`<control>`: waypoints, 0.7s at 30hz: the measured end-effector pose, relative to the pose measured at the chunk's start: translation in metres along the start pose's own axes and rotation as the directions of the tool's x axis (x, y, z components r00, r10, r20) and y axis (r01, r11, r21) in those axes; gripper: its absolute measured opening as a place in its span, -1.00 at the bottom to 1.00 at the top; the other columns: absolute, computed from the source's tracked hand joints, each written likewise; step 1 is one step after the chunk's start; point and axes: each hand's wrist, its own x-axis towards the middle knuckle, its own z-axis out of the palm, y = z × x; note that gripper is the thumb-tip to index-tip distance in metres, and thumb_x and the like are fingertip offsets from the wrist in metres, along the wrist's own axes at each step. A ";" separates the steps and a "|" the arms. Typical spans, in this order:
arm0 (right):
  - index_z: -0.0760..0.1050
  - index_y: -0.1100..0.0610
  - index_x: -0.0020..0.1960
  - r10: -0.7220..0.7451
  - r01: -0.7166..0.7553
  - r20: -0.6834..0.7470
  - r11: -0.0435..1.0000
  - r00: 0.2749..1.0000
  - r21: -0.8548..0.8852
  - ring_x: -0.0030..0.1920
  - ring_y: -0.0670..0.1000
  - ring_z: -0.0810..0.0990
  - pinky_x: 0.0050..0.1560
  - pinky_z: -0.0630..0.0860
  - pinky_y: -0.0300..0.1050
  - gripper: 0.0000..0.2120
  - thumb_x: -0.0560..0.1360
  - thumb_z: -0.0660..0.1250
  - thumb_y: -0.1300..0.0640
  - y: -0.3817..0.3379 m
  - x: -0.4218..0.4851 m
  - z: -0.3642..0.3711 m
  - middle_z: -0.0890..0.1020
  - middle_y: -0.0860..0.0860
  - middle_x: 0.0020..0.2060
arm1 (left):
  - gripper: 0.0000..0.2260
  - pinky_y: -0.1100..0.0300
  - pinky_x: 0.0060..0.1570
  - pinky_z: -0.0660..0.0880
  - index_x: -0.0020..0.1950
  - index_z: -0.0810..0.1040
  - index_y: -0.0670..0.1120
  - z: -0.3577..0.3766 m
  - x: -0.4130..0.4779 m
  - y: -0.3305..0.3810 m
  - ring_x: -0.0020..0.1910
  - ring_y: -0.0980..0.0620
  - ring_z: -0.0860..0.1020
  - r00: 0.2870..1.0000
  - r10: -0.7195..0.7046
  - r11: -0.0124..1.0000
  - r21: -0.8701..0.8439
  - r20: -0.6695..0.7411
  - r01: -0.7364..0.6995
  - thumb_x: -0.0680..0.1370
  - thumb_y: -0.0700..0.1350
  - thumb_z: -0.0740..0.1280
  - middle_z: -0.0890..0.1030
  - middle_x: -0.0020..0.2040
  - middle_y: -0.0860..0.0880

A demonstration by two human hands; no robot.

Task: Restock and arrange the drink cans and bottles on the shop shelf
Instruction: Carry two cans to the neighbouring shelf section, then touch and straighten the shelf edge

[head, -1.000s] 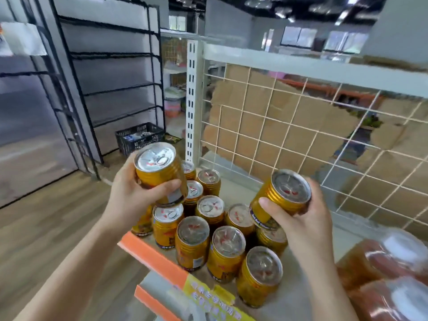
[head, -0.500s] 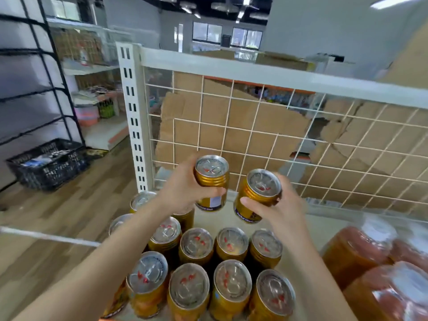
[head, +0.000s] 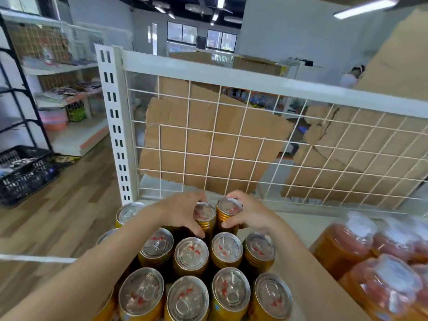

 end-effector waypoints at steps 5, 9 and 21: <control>0.32 0.03 0.34 0.009 -0.007 0.068 0.999 0.998 -0.035 0.16 -0.05 0.41 -0.07 0.39 -0.28 -0.35 0.34 0.52 0.16 0.002 -0.001 0.001 0.42 -0.04 0.24 | -0.42 0.17 0.16 0.36 0.30 0.38 -0.04 -0.001 0.001 -0.006 0.21 0.03 0.41 0.993 0.017 0.999 0.040 0.116 -0.021 0.35 -0.04 0.52 0.45 0.25 0.01; 0.32 0.05 0.38 0.003 -0.002 0.119 1.000 0.993 -0.009 0.18 -0.09 0.40 0.06 0.43 -0.23 -0.46 0.45 0.41 0.10 0.001 -0.007 -0.001 0.41 -0.07 0.26 | -0.39 0.27 0.18 0.26 0.39 0.33 -0.05 -0.008 0.002 -0.007 0.32 0.04 0.34 0.977 0.015 1.000 0.020 0.214 -0.019 0.40 -0.11 0.48 0.39 0.33 0.02; 0.31 -0.05 0.38 -0.064 0.020 -0.295 0.988 0.953 -0.151 0.27 -0.06 0.44 0.29 0.36 -0.08 -0.58 0.56 0.18 -0.11 0.001 -0.057 0.004 0.44 -0.10 0.30 | -0.54 0.29 0.20 0.27 0.42 0.27 0.09 -0.007 -0.026 -0.003 0.28 0.16 0.35 0.986 0.082 0.989 -0.114 -0.146 -0.099 0.55 -0.01 0.31 0.35 0.38 0.13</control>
